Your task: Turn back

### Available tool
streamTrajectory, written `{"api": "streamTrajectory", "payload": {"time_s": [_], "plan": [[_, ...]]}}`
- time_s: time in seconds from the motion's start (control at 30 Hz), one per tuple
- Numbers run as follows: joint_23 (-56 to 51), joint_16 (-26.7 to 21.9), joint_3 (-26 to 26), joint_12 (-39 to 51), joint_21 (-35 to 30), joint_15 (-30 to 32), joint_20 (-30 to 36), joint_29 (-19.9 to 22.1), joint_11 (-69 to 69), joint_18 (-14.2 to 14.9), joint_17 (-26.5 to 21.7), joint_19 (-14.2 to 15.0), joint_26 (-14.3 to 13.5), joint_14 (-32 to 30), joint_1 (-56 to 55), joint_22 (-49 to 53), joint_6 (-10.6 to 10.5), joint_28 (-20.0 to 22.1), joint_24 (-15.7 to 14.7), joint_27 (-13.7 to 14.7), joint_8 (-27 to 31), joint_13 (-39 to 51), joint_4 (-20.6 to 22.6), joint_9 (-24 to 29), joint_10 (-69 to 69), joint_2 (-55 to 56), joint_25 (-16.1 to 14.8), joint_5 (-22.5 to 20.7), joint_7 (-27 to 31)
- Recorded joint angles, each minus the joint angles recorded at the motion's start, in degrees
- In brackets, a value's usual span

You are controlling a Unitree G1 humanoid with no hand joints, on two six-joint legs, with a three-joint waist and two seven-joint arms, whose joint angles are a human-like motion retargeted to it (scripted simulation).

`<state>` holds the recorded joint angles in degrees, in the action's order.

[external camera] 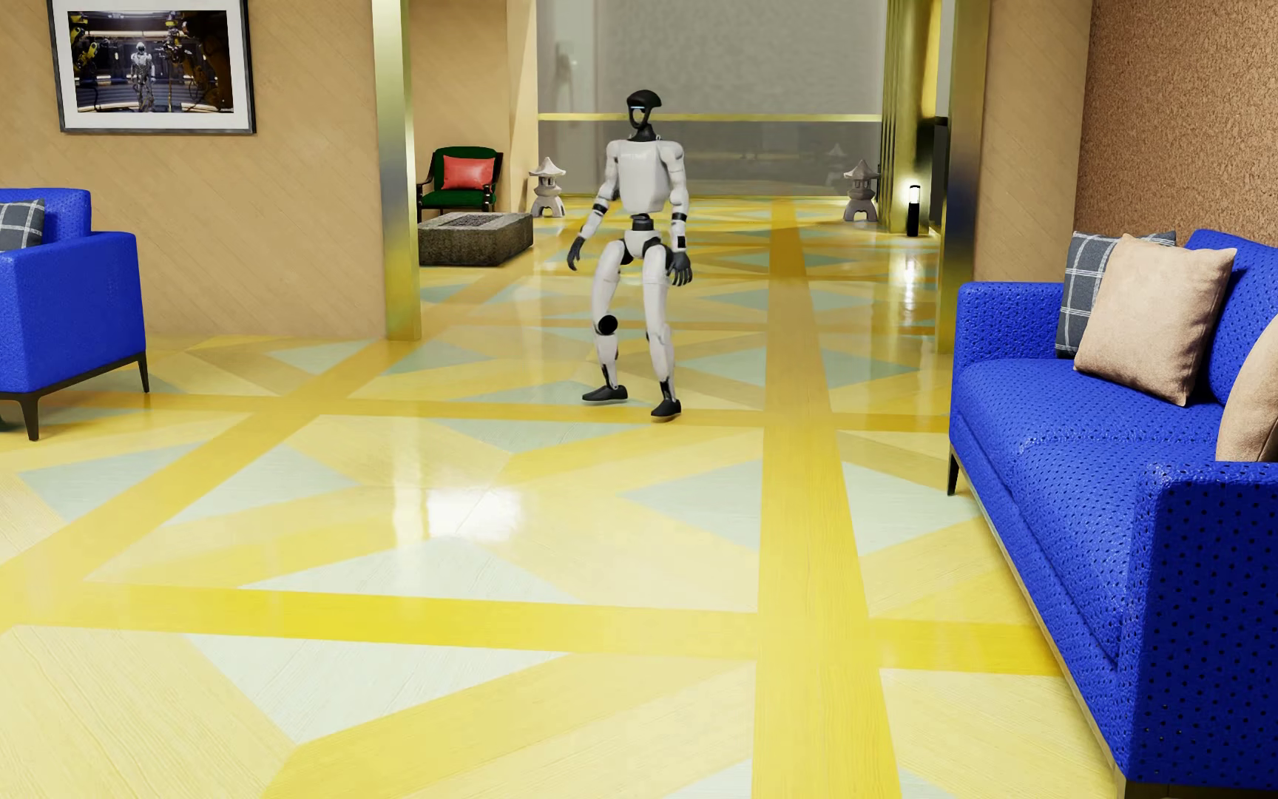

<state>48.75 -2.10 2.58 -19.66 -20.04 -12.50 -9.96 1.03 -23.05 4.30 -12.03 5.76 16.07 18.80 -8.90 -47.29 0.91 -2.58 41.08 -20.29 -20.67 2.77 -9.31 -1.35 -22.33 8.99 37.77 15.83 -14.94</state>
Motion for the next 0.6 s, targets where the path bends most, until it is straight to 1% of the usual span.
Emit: {"api": "streamTrajectory", "payload": {"time_s": [0.07, 0.13, 0.2, 0.3, 0.37, 0.43, 0.5, 0.53, 0.6], "plan": [[-2.16, 0.24, 0.31, -0.44, -1.19, 0.18, -0.47, 1.24, 0.34, -0.03, 0.26, -0.08, 0.16, -0.06, -0.19, -0.44, 0.13, -0.81, 0.49, 0.75, 0.4, 2.18, -0.2, 0.04, 0.2, 0.36, -0.9, -0.3, -0.45], [-4.04, 0.19, 0.52, -0.13, -1.94, 0.3, -0.88, 2.41, 0.63, -0.06, 1.22, -0.13, -0.64, -0.22, -0.69, 0.29, 0.23, -0.64, 0.89, 1.25, 0.41, 2.89, -0.19, 0.12, 0.4, 0.79, -2.08, -0.38, -0.5], [-5.27, -0.08, 0.65, 1.02, -2.25, 0.32, -1.16, 2.53, 0.68, -0.11, 2.59, -0.15, -1.41, -0.53, -1.35, 1.86, 0.34, -0.1, 1.1, 2.07, 0.22, 2.25, 0.07, 0.26, 0.71, 1.37, -3.58, -0.18, -0.31], [-4.13, -0.57, 0.69, 3.33, -2.26, 0.24, -0.93, 1.59, 0.39, -0.21, 4.52, -0.09, -3.01, -1.1, -2.45, 5.18, 0.47, 1.3, 0.98, 1.32, -0.2, 0.24, 0.8, 0.56, 1.23, 2.41, -5.28, 0.54, 0.13], [-1.16, -1.04, 0.6, 4.9, -3.74, 0.25, -0.42, -0.31, 0.27, -0.31, 4.67, 0.02, -4.2, -1.42, -3.28, 7.25, 0.55, 2.09, 0.6, 0.06, -0.52, -0.91, 1.31, 0.75, 1.46, 3.09, -4.91, 1.05, 0.46], [1.64, -1.36, 0.42, 7.07, -4.16, 0.36, 0.6, -1.96, 0.3, -0.47, 4.36, 0.22, -4.27, -1.63, -4.18, 8.9, 0.62, 2.44, 0.56, -1.72, -0.87, -2.53, 1.79, 0.95, 1.54, 3.72, -5.03, 1.52, 0.79], [4.76, -2.06, 0.19, 7.29, -4.14, 0.6, 1.11, -3.0, 0.48, -0.7, 3.49, 0.53, -6.09, -1.76, -5.0, 10.4, 0.64, 2.9, 0.16, -2.81, -1.14, -3.95, 2.3, 1.12, 1.6, 4.28, -5.58, 2.02, 1.0], [5.47, -2.17, 0.06, 7.63, -3.87, 0.75, 1.34, -3.03, 0.55, -0.86, 2.8, 0.72, -6.78, -1.8, -5.4, 10.76, 0.64, 3.17, 0.05, -3.25, -1.19, -4.89, 2.6, 1.2, 1.63, 4.61, -5.77, 2.32, 1.02], [5.54, -1.96, -0.23, 8.33, -2.81, 1.04, 1.84, -2.27, 0.58, -1.27, 1.7, 1.15, -7.31, -1.72, -6.12, 10.86, 0.62, 3.42, -0.09, -3.71, -1.08, -6.81, 3.28, 1.33, 1.52, 5.28, -6.32, 3.01, 0.94]]}}
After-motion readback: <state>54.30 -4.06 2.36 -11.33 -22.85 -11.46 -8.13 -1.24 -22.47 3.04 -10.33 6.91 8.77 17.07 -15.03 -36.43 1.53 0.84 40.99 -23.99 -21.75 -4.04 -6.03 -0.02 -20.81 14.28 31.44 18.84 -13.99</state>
